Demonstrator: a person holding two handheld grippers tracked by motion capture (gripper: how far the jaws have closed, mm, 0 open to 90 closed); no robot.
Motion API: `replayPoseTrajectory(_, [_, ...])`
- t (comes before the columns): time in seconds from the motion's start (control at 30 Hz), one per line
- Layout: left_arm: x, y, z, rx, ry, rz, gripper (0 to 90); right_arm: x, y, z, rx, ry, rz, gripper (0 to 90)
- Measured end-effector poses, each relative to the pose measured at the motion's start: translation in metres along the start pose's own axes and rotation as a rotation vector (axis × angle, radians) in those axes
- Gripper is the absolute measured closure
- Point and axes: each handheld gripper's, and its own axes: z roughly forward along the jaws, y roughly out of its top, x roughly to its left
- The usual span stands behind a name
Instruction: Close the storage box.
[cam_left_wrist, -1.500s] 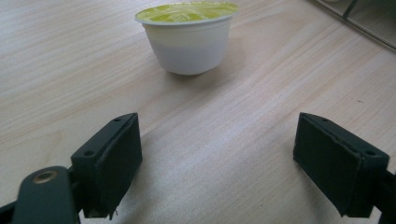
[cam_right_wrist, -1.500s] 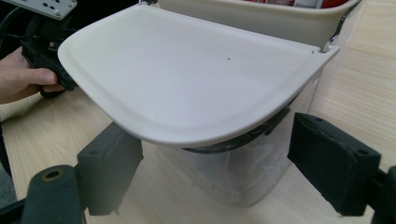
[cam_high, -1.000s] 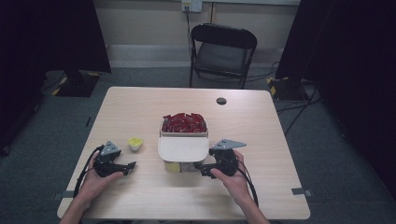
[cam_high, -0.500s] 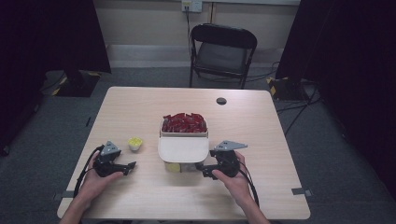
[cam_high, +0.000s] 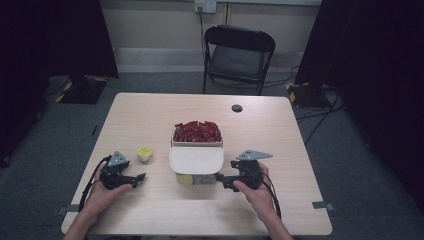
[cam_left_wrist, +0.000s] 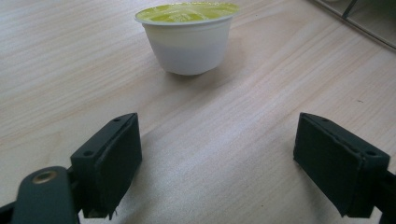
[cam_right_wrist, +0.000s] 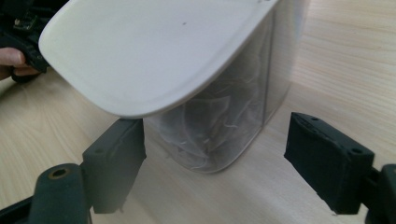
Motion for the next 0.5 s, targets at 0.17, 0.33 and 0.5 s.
replayPoseTrajectory(0.17, [0.0, 0.0, 0.0, 0.0, -0.001, 0.0, 14.7, -0.007, 0.0, -0.004, -0.005, -0.02, 0.004, 19.5])
replayPoseTrajectory(0.33, [0.0, 0.0, 0.0, 0.0, -0.001, 0.0, 14.7, -0.016, 0.002, -0.013, -0.03, -0.062, 0.012, 19.5])
replayPoseTrajectory(0.5, [0.0, 0.0, 0.0, 0.0, 0.0, 0.0, 14.7, -0.025, 0.007, -0.022, -0.059, -0.099, 0.02, 19.5])
